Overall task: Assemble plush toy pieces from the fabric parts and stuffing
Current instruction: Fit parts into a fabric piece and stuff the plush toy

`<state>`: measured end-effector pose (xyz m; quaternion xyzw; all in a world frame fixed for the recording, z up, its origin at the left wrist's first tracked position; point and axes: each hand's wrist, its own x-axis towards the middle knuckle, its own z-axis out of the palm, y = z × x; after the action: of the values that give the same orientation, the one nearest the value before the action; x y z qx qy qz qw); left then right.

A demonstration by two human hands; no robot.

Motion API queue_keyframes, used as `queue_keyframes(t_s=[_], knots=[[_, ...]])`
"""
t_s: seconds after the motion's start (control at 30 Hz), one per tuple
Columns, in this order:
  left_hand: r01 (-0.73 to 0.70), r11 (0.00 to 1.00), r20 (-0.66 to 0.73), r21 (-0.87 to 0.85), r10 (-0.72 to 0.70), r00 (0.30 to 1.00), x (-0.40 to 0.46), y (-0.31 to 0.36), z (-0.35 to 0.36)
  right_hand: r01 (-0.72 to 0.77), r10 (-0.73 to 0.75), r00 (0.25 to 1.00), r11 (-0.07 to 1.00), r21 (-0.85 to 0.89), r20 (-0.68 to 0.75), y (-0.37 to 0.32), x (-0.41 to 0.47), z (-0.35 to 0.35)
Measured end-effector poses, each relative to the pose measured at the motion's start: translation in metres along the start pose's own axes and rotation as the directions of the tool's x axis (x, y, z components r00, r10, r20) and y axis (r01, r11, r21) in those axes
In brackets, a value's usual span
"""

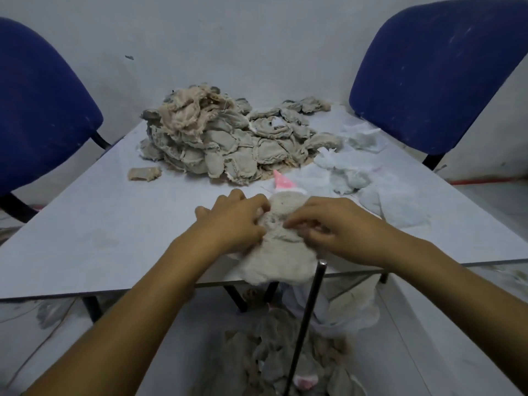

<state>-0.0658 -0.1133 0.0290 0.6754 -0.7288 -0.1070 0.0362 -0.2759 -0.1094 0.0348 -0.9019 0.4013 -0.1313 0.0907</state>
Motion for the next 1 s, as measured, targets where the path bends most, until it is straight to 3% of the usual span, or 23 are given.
queue_keyframes(t_s=[0.1,0.2,0.27,0.33,0.4,0.47,0.57,0.7,0.77,0.87,1.0], knots=[[-0.035,0.999,-0.232,-0.031,0.026,0.972,0.001,-0.009,-0.002,0.030,-0.027,0.999,0.991,0.132,-0.032,-0.006,0.003,0.001],[-0.181,0.972,-0.359,-0.149,0.117,0.926,0.000,-0.006,0.001,0.076,-0.034,0.978,0.977,0.201,-0.207,-0.005,0.006,0.008],[-0.211,0.965,-0.417,-0.157,0.129,0.900,0.000,0.001,0.004,-0.048,0.091,0.914,0.992,0.116,-0.396,0.006,0.011,0.011],[-0.232,0.963,-0.484,-0.136,0.140,0.864,0.002,0.006,0.007,-0.250,0.242,0.848,0.967,0.046,-0.472,0.016,0.016,0.011],[-0.253,0.958,-0.471,-0.135,0.162,0.867,0.003,0.009,0.008,-0.358,0.330,0.867,0.934,-0.007,-0.374,0.026,0.018,0.015],[-0.230,0.949,-0.357,-0.216,0.143,0.923,0.004,0.011,0.007,-0.387,0.337,0.898,0.911,-0.142,-0.282,0.032,0.020,0.022],[-0.180,0.941,-0.193,-0.287,0.127,0.973,0.001,0.016,0.005,-0.377,0.307,0.908,0.896,-0.234,-0.285,0.035,0.020,0.028],[-0.258,0.913,-0.260,-0.317,0.178,0.949,-0.006,0.027,0.006,-0.329,0.290,0.897,0.942,-0.066,-0.332,0.033,0.021,0.031],[-0.246,0.895,-0.209,-0.372,0.177,0.962,-0.009,0.030,0.006,-0.320,0.278,0.903,0.944,-0.079,-0.327,0.033,0.024,0.033],[-0.183,0.937,-0.173,-0.296,0.136,0.975,-0.010,0.031,0.004,-0.326,0.279,0.906,0.940,-0.104,-0.319,0.034,0.029,0.031],[-0.196,0.950,-0.317,-0.244,0.113,0.942,-0.008,0.025,0.004,-0.327,0.279,0.881,0.943,-0.065,-0.382,0.030,0.024,0.035]])
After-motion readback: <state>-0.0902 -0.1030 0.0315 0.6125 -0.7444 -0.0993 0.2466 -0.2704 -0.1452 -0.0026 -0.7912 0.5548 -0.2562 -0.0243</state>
